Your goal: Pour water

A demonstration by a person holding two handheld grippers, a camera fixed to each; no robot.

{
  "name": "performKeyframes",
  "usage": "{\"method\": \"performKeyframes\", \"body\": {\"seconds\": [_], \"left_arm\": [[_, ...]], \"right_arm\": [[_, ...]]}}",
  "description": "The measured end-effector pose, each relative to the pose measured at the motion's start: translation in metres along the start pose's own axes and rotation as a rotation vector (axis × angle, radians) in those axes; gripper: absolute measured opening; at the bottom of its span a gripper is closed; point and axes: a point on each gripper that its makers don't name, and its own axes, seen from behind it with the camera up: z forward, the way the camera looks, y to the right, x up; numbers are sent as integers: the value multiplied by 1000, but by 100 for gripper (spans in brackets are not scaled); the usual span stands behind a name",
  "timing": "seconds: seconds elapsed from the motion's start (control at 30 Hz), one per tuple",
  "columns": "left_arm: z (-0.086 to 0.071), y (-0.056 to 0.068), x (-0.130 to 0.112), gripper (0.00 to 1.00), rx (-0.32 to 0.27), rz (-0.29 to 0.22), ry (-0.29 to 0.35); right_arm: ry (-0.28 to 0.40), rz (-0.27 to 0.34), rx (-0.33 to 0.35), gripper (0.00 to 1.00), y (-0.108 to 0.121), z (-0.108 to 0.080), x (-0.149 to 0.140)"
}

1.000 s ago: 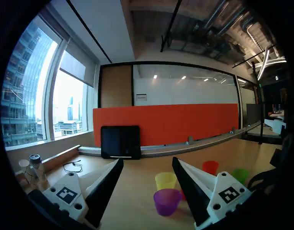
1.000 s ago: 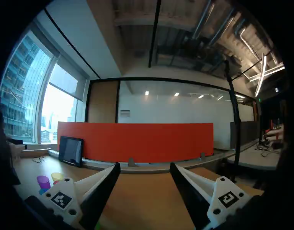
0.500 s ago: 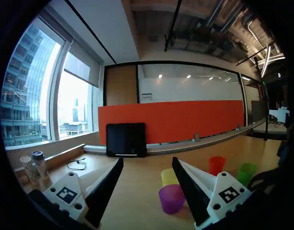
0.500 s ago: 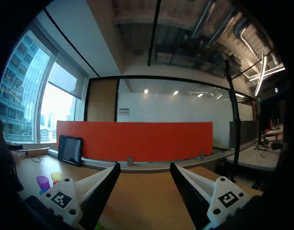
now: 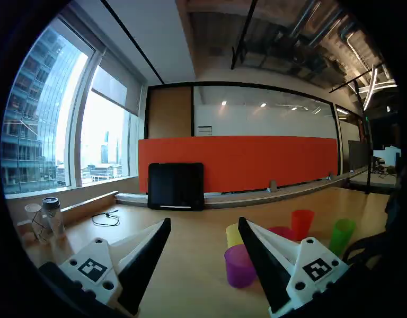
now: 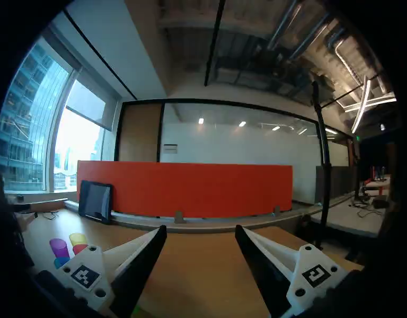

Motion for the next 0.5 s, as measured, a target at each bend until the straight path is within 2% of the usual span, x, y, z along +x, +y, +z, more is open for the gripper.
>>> {"method": "performKeyframes", "body": {"seconds": [0.3, 0.5], "left_arm": [[-4, -14, -14, 94, 4, -4, -15], [-8, -17, -18, 94, -2, 0, -11]], "right_arm": [[-1, 8, -5, 100, 0, -2, 3], [2, 3, -5, 100, -3, -3, 7]]}}
